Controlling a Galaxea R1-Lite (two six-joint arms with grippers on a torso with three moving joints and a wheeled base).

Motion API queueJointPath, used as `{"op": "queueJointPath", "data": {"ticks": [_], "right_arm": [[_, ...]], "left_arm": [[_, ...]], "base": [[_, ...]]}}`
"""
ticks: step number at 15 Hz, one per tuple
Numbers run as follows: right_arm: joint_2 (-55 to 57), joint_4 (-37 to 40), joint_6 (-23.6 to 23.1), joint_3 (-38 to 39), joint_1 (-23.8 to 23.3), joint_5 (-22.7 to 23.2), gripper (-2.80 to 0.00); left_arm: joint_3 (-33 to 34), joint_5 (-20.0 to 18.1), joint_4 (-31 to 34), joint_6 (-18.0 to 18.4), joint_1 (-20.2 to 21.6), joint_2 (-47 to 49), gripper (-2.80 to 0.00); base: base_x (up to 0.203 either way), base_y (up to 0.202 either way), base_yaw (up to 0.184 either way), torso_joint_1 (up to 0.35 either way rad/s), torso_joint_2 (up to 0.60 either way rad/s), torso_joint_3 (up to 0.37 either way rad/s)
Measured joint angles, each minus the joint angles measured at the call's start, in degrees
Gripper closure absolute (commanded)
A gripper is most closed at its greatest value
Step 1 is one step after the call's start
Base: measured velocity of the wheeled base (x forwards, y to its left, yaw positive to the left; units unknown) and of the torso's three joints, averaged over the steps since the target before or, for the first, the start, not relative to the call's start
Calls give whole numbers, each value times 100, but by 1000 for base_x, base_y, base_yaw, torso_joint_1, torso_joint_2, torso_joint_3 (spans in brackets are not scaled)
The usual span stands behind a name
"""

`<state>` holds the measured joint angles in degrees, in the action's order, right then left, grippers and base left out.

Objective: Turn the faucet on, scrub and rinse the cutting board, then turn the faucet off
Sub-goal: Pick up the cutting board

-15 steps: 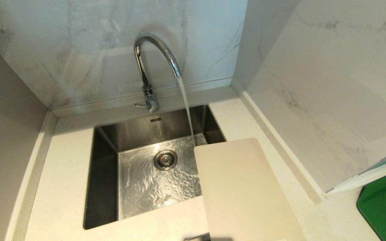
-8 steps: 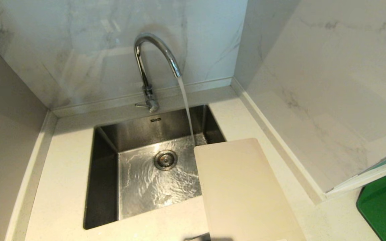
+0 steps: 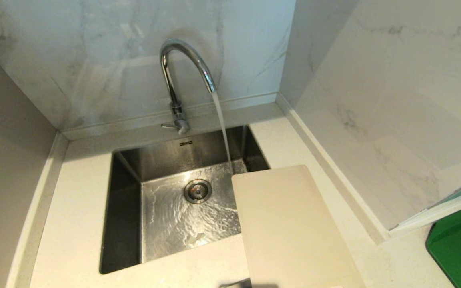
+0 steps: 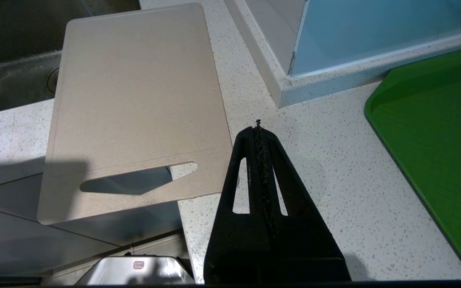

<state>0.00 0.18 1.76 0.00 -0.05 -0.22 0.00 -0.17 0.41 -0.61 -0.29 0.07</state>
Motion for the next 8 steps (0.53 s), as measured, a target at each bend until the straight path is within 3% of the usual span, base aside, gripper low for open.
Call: {"op": "queueJointPath", "data": {"ticks": [8], "right_arm": [[25, -9, -110, 0, -5, 4, 0]], "left_arm": [[0, 0, -5, 20, 5, -2, 0]], "base": [[0, 0, 0, 0, 0, 0]]}}
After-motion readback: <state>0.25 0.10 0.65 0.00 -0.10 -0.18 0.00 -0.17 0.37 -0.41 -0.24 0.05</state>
